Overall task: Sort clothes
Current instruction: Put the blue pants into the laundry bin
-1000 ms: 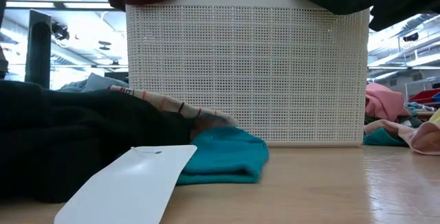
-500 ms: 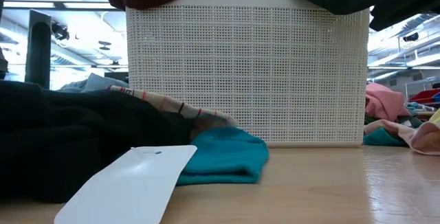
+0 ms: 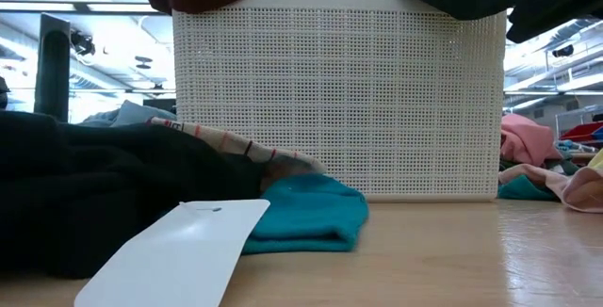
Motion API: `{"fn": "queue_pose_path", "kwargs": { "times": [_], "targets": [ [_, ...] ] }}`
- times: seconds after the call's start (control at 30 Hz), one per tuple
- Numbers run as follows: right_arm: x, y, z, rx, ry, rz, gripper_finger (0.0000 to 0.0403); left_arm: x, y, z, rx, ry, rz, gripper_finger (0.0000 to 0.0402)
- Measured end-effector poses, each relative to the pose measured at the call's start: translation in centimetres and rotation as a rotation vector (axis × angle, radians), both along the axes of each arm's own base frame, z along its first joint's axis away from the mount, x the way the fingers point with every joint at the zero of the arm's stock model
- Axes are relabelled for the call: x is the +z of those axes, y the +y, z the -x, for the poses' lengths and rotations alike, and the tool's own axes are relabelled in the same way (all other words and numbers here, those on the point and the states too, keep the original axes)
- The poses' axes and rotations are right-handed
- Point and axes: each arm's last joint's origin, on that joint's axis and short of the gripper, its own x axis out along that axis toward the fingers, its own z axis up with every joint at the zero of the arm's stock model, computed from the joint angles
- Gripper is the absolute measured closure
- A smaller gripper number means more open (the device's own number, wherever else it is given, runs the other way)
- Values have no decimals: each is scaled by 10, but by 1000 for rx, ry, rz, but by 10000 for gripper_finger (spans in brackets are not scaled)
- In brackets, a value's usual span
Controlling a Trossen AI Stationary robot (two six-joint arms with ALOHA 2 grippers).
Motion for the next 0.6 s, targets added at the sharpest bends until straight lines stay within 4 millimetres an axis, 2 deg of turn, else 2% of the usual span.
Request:
{"fn": "queue_pose_path", "kwargs": {
  "times": [0.4, 0.5, 0.6],
  "targets": [
    [0, 0, 0, 1, 2, -2, 289, -54, -12, 86, 213, -74, 14, 273],
    [0, 0, 0, 2, 4, -4, 289, -71, -12, 101, 314, -72, 16, 273],
    [0, 0, 0, 2, 4, -3, 289, -90, -8, 105, 402, -38, 21, 273]
  ]
}}
